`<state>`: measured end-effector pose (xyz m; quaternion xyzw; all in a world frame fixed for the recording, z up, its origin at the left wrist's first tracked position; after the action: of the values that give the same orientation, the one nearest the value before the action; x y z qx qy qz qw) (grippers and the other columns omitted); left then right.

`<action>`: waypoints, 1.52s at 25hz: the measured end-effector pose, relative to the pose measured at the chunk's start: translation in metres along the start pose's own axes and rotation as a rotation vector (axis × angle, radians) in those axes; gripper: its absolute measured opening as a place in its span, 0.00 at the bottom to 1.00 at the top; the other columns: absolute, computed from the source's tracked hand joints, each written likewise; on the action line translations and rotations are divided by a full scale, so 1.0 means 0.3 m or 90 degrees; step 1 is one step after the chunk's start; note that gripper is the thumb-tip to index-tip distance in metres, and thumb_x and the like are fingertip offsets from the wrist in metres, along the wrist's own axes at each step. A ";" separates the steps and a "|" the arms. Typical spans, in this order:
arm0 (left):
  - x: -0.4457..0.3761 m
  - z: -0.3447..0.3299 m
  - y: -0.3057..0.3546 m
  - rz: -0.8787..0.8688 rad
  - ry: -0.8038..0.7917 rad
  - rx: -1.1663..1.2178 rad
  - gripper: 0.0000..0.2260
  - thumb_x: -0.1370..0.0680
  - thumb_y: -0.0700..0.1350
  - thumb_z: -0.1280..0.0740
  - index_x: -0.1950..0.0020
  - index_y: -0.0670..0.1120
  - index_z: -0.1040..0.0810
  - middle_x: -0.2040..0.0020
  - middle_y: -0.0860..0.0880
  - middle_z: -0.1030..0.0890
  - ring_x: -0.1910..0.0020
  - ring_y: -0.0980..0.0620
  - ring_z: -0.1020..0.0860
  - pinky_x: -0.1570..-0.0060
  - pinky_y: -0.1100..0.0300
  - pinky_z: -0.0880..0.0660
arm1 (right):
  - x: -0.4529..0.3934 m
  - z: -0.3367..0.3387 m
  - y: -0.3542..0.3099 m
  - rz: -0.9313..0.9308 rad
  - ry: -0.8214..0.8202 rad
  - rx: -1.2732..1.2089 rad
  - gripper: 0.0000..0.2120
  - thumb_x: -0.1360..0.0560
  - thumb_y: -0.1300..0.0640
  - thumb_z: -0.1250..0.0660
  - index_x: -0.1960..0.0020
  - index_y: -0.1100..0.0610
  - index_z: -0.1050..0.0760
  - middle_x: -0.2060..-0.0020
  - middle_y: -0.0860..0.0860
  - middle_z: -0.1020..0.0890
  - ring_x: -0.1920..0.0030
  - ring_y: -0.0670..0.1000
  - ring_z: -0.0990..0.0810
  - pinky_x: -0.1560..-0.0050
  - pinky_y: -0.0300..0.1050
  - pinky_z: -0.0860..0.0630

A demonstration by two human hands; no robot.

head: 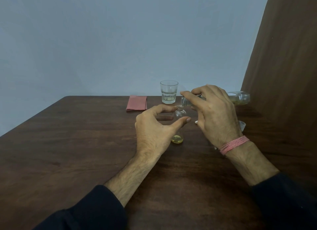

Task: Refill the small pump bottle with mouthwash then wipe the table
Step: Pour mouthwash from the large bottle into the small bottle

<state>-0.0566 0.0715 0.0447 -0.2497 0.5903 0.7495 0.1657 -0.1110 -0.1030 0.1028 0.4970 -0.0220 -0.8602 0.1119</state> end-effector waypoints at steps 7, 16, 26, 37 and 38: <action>0.000 0.000 0.000 -0.001 -0.003 0.000 0.21 0.33 0.63 0.11 0.45 0.57 0.08 0.52 0.61 0.09 0.51 0.64 0.10 0.46 0.52 0.11 | 0.001 -0.005 -0.002 -0.002 -0.004 0.005 0.33 0.31 0.73 0.21 0.28 0.55 0.19 0.44 0.56 0.17 0.43 0.60 0.19 0.38 0.58 0.23; -0.001 0.001 -0.004 0.005 -0.006 0.007 0.21 0.33 0.62 0.10 0.45 0.57 0.08 0.53 0.60 0.09 0.52 0.65 0.10 0.46 0.51 0.10 | -0.003 -0.002 -0.004 -0.004 -0.012 0.005 0.33 0.31 0.73 0.21 0.28 0.55 0.19 0.44 0.56 0.17 0.42 0.61 0.19 0.37 0.58 0.23; 0.002 0.003 0.001 0.001 0.002 -0.008 0.21 0.33 0.64 0.11 0.45 0.58 0.08 0.52 0.61 0.09 0.50 0.66 0.11 0.44 0.53 0.11 | 0.000 -0.003 -0.004 -0.005 -0.010 0.008 0.34 0.32 0.73 0.21 0.28 0.55 0.19 0.44 0.55 0.17 0.42 0.61 0.19 0.33 0.58 0.25; 0.001 -0.002 -0.009 -0.003 0.000 0.010 0.20 0.33 0.63 0.10 0.46 0.58 0.08 0.51 0.61 0.08 0.51 0.64 0.10 0.45 0.50 0.10 | 0.000 -0.001 -0.004 -0.007 -0.010 0.015 0.34 0.32 0.73 0.21 0.29 0.54 0.19 0.44 0.55 0.17 0.42 0.60 0.19 0.35 0.58 0.24; 0.000 -0.001 -0.010 -0.004 0.000 0.008 0.21 0.33 0.63 0.10 0.46 0.58 0.08 0.51 0.61 0.08 0.51 0.65 0.10 0.45 0.50 0.10 | 0.001 0.000 -0.004 -0.009 -0.012 0.016 0.34 0.32 0.73 0.21 0.29 0.54 0.19 0.44 0.55 0.17 0.42 0.60 0.19 0.35 0.57 0.24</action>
<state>-0.0549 0.0719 0.0420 -0.2502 0.5945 0.7451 0.1694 -0.1112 -0.1019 0.1025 0.4903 -0.0306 -0.8653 0.0996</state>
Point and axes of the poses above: each hand's wrist, its own x-axis away from the middle knuckle, its own z-axis out of the back of the hand, y = z × x, the point moved 8 cm from there along -x, towards the middle knuckle
